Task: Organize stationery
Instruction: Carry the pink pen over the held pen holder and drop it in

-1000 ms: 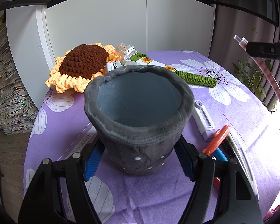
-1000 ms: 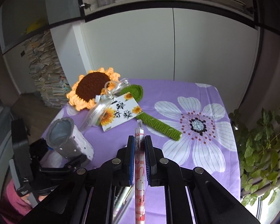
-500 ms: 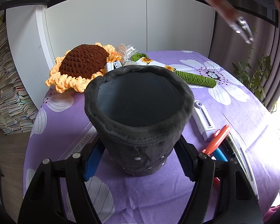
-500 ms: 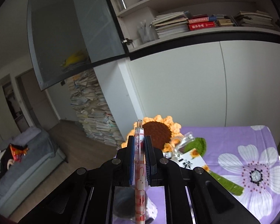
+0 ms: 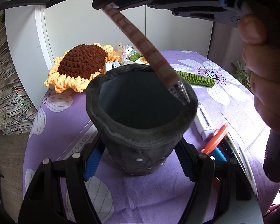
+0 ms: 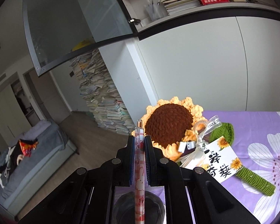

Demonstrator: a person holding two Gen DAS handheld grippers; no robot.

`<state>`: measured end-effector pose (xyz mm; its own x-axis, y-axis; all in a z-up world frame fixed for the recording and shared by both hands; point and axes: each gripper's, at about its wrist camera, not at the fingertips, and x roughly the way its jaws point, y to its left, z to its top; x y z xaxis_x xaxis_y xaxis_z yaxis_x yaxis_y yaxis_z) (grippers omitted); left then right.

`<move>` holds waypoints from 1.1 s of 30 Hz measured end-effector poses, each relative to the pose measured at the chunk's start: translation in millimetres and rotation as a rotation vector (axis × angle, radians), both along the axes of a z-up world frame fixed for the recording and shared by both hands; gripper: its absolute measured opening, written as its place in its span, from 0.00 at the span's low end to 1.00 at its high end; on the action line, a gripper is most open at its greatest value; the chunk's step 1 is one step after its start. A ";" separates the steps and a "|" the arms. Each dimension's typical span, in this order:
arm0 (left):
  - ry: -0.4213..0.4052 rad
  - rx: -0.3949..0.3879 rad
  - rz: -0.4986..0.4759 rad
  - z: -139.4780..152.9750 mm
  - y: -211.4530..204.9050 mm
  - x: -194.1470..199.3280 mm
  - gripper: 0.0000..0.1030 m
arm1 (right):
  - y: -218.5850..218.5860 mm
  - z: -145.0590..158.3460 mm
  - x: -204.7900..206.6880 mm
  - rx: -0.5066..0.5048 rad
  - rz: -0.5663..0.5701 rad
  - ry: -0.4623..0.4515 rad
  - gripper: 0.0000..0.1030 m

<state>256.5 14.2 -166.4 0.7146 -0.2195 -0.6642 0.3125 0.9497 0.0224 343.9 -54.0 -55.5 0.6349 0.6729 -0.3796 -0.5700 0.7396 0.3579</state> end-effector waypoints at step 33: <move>0.017 -0.006 0.004 -1.7 0.9 2.4 0.70 | -34.0 6.5 -17.7 0.134 -0.131 -0.103 0.11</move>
